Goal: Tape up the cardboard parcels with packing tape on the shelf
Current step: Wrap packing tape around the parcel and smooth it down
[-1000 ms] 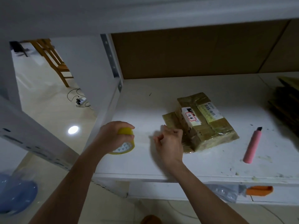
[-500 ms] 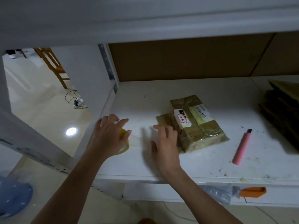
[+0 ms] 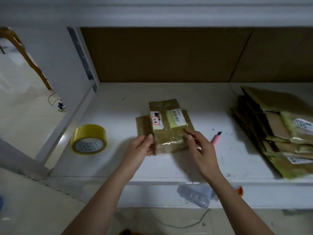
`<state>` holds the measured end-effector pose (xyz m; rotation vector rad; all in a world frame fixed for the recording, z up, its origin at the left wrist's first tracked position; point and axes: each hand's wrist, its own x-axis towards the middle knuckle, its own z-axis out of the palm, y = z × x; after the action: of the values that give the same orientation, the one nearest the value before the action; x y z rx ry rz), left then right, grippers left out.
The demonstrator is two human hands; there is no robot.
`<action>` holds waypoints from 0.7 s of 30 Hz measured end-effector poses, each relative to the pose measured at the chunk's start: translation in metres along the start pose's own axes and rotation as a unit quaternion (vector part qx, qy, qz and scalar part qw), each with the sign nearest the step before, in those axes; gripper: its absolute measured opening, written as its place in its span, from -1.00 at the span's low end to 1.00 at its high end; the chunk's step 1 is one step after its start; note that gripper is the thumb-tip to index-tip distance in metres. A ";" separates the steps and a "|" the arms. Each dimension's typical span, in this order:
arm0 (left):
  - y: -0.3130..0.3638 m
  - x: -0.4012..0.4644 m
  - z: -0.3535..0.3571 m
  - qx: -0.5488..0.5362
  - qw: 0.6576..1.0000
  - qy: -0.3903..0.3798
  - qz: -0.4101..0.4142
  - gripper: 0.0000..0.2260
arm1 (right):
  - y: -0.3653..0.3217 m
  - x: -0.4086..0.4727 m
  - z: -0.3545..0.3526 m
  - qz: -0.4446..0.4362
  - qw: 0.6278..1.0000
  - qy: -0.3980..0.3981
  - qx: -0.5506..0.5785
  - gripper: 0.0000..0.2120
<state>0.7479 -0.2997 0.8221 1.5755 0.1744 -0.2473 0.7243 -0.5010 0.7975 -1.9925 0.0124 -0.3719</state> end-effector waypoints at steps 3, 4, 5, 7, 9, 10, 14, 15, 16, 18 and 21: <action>-0.010 0.003 0.004 0.039 0.999 0.013 0.004 -0.79 | 0.007 -0.013 -0.005 -0.010 1.000 0.023 0.017 -0.75; -0.013 0.004 0.004 0.056 0.998 0.022 0.006 -0.79 | 0.008 -0.016 -0.007 -0.011 0.999 0.022 0.025 -0.76; -0.015 0.004 0.004 0.072 0.997 0.029 0.009 -0.80 | 0.010 -0.017 -0.009 -0.010 0.999 0.018 0.031 -0.76; -0.019 0.006 0.006 0.083 0.995 0.051 0.010 -0.83 | 0.012 -0.014 -0.011 -0.008 0.999 0.007 0.039 -0.76; -0.025 0.008 0.010 0.105 0.990 0.089 0.007 -0.82 | 0.015 -0.012 -0.013 -0.015 0.999 -0.009 0.043 -0.76; -0.029 0.008 0.013 0.129 0.985 0.110 0.007 -0.80 | 0.018 -0.010 -0.014 -0.018 0.999 -0.016 0.045 -0.76; -0.040 0.006 0.022 0.157 0.977 0.144 0.024 -0.75 | 0.024 -0.004 -0.017 -0.006 0.998 -0.029 0.048 -0.76; -0.037 0.005 0.022 0.125 0.982 0.140 0.033 -0.74 | 0.024 -0.003 -0.018 -0.007 0.998 -0.028 0.047 -0.76; -0.032 0.003 0.020 0.080 0.987 0.131 0.040 -0.73 | 0.024 -0.002 -0.017 -0.009 0.999 -0.026 0.045 -0.77; -0.019 -0.003 0.018 -0.009 0.995 0.085 0.051 -0.77 | 0.024 -0.003 -0.018 -0.010 0.999 -0.028 0.042 -0.78; -0.014 -0.009 0.013 0.110 0.987 0.013 0.113 -0.74 | 0.022 -0.002 -0.020 -0.009 0.999 -0.043 0.025 -0.78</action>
<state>0.7350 -0.3122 0.8112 1.8022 -0.0143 -0.0693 0.7206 -0.5275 0.7856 -1.9593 -0.0682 -0.2952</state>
